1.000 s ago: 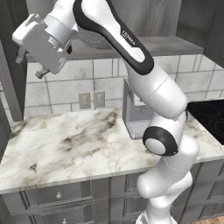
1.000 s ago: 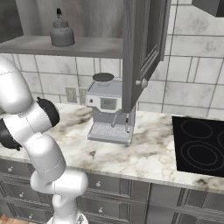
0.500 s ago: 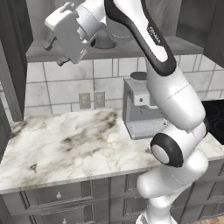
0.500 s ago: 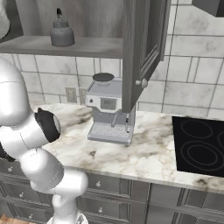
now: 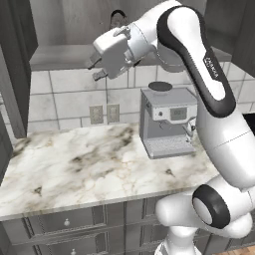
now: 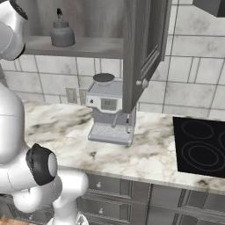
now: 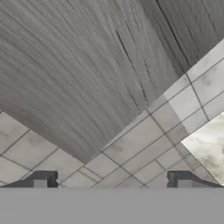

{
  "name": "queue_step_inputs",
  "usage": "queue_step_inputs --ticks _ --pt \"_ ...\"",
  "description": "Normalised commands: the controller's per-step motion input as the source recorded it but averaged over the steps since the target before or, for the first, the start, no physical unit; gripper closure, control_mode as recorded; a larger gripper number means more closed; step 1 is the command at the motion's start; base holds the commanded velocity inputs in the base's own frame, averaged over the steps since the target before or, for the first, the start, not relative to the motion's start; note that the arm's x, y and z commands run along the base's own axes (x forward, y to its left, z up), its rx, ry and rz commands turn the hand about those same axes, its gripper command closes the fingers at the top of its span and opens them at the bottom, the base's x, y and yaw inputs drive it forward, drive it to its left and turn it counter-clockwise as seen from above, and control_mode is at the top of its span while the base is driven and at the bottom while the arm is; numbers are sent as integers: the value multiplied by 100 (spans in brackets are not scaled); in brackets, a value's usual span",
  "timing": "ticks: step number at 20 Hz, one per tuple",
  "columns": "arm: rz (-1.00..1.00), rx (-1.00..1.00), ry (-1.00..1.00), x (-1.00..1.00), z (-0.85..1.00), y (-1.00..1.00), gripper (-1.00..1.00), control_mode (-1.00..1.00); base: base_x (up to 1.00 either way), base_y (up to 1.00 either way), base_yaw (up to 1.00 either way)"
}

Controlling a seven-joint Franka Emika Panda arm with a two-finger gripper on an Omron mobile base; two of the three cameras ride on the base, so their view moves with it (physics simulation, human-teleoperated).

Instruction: Open the cabinet, pick the kettle from the cabinet, and place it in the sink.

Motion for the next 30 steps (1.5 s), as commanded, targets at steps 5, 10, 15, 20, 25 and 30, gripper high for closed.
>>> queue_step_inputs --ticks 5,10,15,20,25,30 --pt "-22 0 -16 -1 7 -29 -100 -100 0 0 0" --pt "-35 0 -1 0 19 -28 -100 -100 0 0 0" --pt "-31 0 -9 0 12 -32 -100 -100 0 0 0" --pt "-25 0 -12 2 5 -38 -100 -100 0 0 0" --pt "-19 0 0 6 11 -46 -100 -100 0 0 0" --pt "-11 -2 -3 8 13 -44 -100 -100 0 0 0"
